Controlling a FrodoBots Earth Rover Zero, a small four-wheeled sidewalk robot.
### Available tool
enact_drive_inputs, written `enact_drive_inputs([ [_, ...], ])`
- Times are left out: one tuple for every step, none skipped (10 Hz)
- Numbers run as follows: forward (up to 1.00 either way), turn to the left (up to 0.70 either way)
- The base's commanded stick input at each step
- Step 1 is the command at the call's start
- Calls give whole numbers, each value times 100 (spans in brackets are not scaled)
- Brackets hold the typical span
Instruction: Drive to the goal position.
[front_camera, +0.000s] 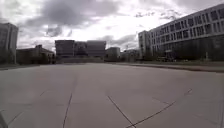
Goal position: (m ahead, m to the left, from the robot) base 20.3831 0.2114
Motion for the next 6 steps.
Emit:
enact_drive_inputs([
  [50, 1],
  [50, 1],
  [50, 1],
  [50, 1],
  [50, 1],
  [50, 1],
])
